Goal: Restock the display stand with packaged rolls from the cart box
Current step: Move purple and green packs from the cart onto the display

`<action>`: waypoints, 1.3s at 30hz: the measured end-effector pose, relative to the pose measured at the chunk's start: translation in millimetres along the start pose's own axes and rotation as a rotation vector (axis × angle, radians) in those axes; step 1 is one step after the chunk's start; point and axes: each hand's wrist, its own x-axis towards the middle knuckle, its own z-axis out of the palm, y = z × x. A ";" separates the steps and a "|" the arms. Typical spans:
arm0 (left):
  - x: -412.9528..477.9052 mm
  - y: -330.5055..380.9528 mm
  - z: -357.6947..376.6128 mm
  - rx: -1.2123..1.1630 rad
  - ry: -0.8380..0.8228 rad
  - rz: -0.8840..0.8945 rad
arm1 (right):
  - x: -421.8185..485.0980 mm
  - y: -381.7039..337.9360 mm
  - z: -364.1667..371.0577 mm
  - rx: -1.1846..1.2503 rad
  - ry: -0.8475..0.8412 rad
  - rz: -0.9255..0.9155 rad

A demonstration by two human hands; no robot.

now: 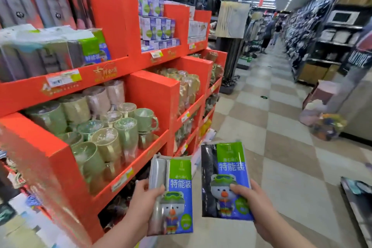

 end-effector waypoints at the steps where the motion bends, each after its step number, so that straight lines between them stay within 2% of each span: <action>1: 12.4 9.8 6.7 -0.011 -0.007 0.004 | 14.4 -10.6 1.7 0.001 -0.006 -0.003; 5: 67.3 49.5 28.6 -0.049 -0.020 0.061 | 65.8 -50.2 18.2 0.045 -0.051 -0.048; 11: 121.7 97.4 47.6 -0.152 0.053 0.132 | 145.8 -90.8 44.3 0.024 -0.147 -0.089; 14: 147.2 118.7 49.5 -0.209 0.116 0.153 | 188.8 -116.1 66.3 -0.002 -0.242 -0.149; 17: 168.2 139.0 52.2 -0.299 0.167 0.175 | 235.7 -136.5 90.1 -0.009 -0.354 -0.115; 21: 183.0 169.1 58.7 -0.366 0.314 0.285 | 290.3 -170.3 124.6 0.006 -0.517 -0.072; 28: 185.8 207.3 63.2 -0.416 0.627 0.399 | 348.2 -234.2 188.9 -0.121 -0.824 -0.129; 34: 156.7 232.6 47.9 -0.498 0.766 0.519 | 356.7 -272.2 265.4 -0.291 -1.130 -0.336; 37: 143.4 248.2 35.6 -0.490 0.806 0.583 | 352.1 -296.2 302.9 -0.305 -1.171 -0.515; 39: 136.0 257.3 28.2 -0.466 0.819 0.638 | 350.2 -312.2 329.4 -0.292 -1.102 -0.653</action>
